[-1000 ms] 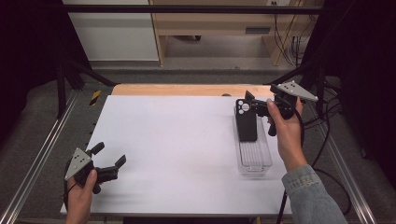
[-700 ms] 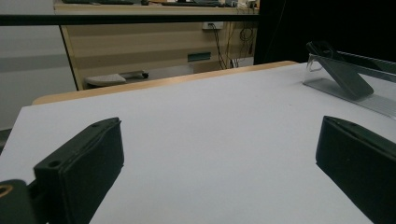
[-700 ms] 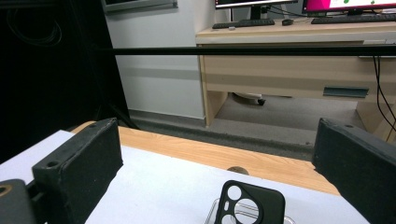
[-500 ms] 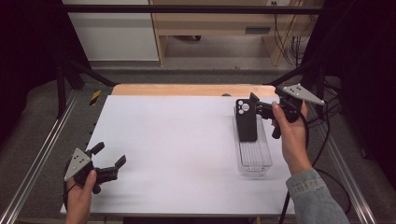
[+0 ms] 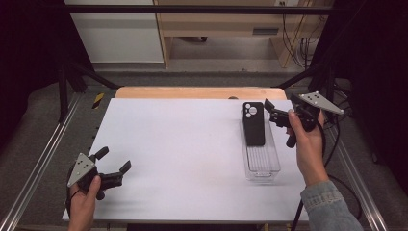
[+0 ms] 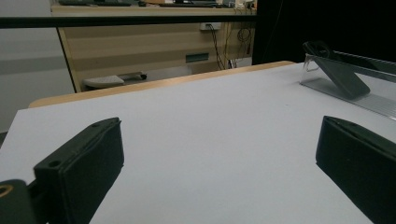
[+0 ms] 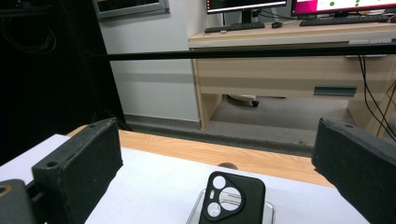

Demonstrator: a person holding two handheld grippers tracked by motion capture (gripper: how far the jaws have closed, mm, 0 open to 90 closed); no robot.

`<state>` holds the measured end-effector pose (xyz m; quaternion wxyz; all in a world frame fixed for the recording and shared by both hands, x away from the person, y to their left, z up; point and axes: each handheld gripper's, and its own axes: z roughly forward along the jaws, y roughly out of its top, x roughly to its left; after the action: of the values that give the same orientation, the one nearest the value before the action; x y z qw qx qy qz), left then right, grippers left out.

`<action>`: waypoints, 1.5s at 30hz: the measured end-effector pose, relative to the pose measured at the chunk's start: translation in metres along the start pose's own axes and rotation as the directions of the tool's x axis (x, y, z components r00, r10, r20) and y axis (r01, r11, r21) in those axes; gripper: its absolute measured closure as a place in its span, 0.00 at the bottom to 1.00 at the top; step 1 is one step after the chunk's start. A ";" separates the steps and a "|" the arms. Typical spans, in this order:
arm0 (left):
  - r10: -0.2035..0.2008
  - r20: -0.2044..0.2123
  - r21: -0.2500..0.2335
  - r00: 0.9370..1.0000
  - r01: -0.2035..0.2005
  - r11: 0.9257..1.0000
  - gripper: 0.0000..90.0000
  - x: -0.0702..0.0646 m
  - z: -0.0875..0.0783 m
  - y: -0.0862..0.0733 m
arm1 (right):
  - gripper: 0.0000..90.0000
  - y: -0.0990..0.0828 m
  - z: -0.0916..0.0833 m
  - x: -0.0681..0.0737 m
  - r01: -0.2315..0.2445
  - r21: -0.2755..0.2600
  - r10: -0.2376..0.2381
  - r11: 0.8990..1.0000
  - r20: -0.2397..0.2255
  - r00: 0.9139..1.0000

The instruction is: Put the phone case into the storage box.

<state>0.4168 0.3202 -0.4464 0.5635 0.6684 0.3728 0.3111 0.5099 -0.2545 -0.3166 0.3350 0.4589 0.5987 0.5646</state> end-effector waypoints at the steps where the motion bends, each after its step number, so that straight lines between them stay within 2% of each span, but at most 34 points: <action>1: 0.000 0.000 0.000 1.000 0.000 1.000 0.01 0.000 0.000 0.000 | 0.02 0.000 -0.001 0.000 0.005 0.000 -0.005 1.000 0.000 1.000; 10: 0.003 0.006 0.002 1.000 -0.003 1.000 0.01 -0.003 0.001 0.000 | 0.02 0.001 -0.008 -0.002 0.028 0.002 -0.028 1.000 0.005 1.000; 17: -0.009 0.008 -0.001 1.000 0.009 1.000 0.01 -0.001 -0.002 -0.001 | 0.02 0.001 -0.017 -0.007 0.028 -0.007 -0.028 1.000 0.010 1.000; 32: -0.007 0.023 -0.001 1.000 0.007 1.000 0.01 -0.005 -0.007 -0.001 | 0.02 0.003 -0.035 -0.022 0.004 -0.035 -0.002 0.999 0.042 0.999; 45: -0.004 0.034 -0.001 0.999 0.004 1.000 0.01 -0.005 -0.008 -0.002 | 0.02 -0.002 -0.046 -0.031 0.023 -0.027 -0.021 0.999 0.054 0.998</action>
<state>0.4067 0.3203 -0.4473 0.5706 0.6726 0.3645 0.2986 0.4785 -0.3000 -0.3158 0.3633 0.4625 0.5866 0.5567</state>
